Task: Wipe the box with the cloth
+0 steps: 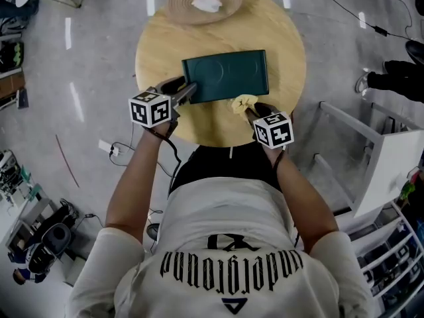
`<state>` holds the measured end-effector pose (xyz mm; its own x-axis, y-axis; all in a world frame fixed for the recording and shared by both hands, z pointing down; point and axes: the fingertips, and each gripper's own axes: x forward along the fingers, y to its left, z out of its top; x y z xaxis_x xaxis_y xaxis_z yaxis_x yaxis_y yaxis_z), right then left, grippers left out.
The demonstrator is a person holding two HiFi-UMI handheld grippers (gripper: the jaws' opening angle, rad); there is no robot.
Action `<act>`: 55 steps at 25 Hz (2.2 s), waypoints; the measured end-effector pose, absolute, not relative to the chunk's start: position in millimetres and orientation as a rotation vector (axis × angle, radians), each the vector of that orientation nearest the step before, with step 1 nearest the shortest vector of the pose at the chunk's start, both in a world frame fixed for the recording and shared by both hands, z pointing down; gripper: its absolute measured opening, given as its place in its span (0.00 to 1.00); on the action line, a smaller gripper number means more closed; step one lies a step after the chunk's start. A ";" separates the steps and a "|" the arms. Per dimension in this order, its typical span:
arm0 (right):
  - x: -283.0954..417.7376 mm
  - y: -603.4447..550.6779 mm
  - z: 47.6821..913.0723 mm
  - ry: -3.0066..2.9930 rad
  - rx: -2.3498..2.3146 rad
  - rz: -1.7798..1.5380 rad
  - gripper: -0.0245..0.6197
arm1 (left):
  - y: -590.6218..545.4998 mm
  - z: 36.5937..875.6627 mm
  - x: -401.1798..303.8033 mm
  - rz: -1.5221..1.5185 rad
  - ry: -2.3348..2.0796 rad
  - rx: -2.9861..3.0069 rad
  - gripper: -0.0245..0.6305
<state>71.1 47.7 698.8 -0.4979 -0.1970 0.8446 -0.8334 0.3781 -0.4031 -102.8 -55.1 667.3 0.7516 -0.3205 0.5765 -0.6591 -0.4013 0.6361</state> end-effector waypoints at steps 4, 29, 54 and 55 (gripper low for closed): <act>128.4 34.0 705.8 -1.846 1.003 1.165 0.16 | -56.2 667.2 -102.7 0.467 -0.738 2.012 0.34; 115.4 29.7 705.6 -1.878 0.788 1.164 0.16 | -58.1 669.1 -106.0 0.510 -0.747 1.999 0.34; 147.5 -149.4 702.1 -2.001 0.479 0.767 0.16 | -62.9 670.6 -95.8 0.529 -0.764 1.964 0.35; 145.1 -156.9 699.8 -2.012 0.478 0.757 0.16 | -62.9 670.0 -95.8 0.524 -0.766 1.965 0.36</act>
<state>145.1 -156.9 699.8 -0.5154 -0.0376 0.8561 -0.5929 0.7370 -0.3246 -95.8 -62.9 670.0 0.7142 -0.3007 0.6321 -0.6981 -0.3716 0.6120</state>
